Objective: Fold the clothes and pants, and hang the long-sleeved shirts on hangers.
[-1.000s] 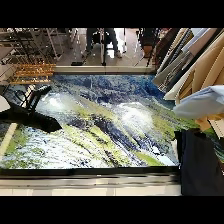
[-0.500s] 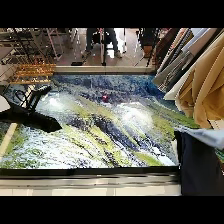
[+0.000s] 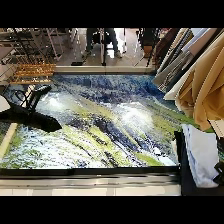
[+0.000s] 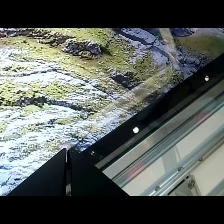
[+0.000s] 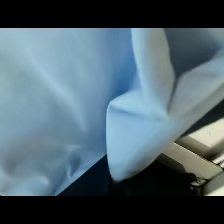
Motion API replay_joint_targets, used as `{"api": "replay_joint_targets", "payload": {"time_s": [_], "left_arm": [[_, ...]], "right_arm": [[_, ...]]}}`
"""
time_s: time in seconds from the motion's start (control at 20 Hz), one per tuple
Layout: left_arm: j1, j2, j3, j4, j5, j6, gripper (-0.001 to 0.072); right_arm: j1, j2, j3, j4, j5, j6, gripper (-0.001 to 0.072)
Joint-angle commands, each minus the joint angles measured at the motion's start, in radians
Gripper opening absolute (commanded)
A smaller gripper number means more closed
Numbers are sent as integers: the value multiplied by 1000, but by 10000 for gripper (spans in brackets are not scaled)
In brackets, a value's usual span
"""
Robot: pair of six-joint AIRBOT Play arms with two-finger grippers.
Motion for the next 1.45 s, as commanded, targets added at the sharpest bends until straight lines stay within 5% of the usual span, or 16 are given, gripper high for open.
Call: {"api": "replay_joint_targets", "payload": {"time_s": [0.0, 0.05, 0.1, 0.25, 0.4, 0.5, 0.6, 0.85, 0.9, 1.0, 1.05, 1.4], "left_arm": [[1, 1, 0, 0, 2, 0, 6], [1, 1, 0, 0, 2, 1, 7], [1, 1, 0, 0, 2, 0, 6], [1, 1, 0, 30, 3, 1, 7], [1, 3, 1, 228, 23, -24, 6], [20, 14, 1, 423, 78, -198, 6], [80, 42, 1, 504, 109, -299, 6], [240, 100, 1, 494, 106, -301, 7], [253, 100, 1, 491, 105, -323, 7], [256, 97, 1, 493, 107, -323, 7], [256, 96, 1, 494, 107, -323, 7], [256, 96, 1, 493, 107, -323, 7]], "right_arm": [[-10, -14, -62, -129, -70, 6, 339], [-10, -19, -39, -148, -92, 6, 517], [-10, -23, 0, -152, -108, 6, 558], [-10, -31, 216, -24, -187, 8, 557], [4, -30, 368, 451, -360, 0, 551], [104, -30, 362, 718, -375, -132, 551], [290, -30, 321, 711, -361, -184, 551], [809, -31, 117, 491, -507, -264, 549], [886, -31, 102, 428, -608, -305, 527], [991, -30, 108, 317, -838, -383, 116], [1015, -30, 115, 297, -948, -396, 28], [1025, -26, 121, 301, -1351, -393, 41]]}}
